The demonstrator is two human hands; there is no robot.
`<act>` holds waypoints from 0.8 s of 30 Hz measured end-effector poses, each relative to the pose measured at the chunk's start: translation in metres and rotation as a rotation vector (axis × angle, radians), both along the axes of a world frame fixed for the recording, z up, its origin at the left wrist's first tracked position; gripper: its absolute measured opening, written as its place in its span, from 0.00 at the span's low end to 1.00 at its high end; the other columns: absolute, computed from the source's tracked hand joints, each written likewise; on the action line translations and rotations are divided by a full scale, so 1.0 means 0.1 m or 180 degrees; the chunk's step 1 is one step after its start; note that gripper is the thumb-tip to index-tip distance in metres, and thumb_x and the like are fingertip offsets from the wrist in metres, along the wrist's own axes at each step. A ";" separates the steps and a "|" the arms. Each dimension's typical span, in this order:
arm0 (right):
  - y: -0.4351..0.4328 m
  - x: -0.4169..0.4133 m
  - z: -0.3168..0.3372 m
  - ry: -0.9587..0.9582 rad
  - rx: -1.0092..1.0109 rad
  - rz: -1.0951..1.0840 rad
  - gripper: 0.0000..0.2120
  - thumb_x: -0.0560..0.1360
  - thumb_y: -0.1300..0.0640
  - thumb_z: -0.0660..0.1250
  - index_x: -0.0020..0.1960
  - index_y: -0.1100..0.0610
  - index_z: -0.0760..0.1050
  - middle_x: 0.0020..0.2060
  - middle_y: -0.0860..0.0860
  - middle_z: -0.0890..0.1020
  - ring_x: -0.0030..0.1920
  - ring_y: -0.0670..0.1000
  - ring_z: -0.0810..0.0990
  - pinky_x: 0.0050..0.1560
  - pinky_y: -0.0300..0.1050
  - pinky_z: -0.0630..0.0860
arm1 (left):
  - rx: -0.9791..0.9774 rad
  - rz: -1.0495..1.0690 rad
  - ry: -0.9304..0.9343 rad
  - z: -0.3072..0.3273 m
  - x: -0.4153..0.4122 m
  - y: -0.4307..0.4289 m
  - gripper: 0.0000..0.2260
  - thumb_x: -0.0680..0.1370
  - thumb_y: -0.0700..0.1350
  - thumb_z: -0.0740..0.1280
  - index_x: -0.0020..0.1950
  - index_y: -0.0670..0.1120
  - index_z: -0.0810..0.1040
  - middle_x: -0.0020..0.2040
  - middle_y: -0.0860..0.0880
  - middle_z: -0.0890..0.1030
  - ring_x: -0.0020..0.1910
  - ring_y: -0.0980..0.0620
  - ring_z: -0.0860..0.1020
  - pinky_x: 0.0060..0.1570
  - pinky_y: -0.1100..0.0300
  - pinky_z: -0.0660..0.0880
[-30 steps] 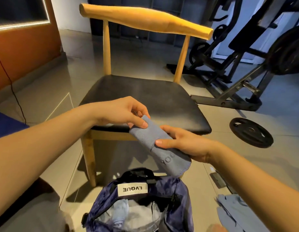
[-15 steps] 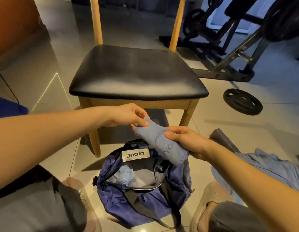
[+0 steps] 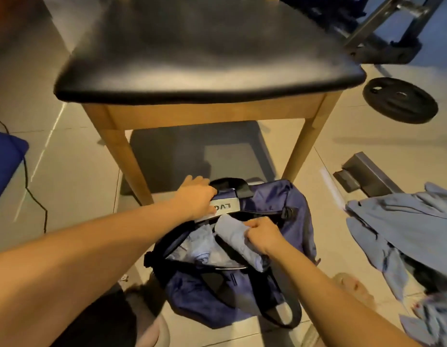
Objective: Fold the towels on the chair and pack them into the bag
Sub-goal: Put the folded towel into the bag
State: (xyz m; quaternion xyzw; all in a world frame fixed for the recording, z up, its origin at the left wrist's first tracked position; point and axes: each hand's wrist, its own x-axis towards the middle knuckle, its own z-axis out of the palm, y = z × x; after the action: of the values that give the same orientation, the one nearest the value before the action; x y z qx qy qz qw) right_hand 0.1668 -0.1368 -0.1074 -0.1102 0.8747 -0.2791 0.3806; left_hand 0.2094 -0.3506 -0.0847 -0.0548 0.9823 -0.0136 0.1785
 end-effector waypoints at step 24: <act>-0.91 0.05 -0.93 -0.0683 -0.1300 -0.1461 0.22 0.75 0.74 0.65 0.67 0.63 0.77 0.59 0.54 0.82 0.59 0.57 0.81 0.63 0.54 0.78 | 0.1602 0.0597 0.0123 0.24 -0.44 -0.47 0.13 0.82 0.51 0.69 0.41 0.47 0.83 0.36 0.46 0.80 0.34 0.48 0.73 0.35 0.54 0.68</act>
State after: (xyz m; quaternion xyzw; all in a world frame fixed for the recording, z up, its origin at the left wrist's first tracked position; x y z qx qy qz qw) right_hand 0.1718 -0.2278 -0.2008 0.0459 0.7576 -0.5374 0.3677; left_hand 0.1657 -0.3979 -0.0609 -0.0997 0.9486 0.2487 0.1683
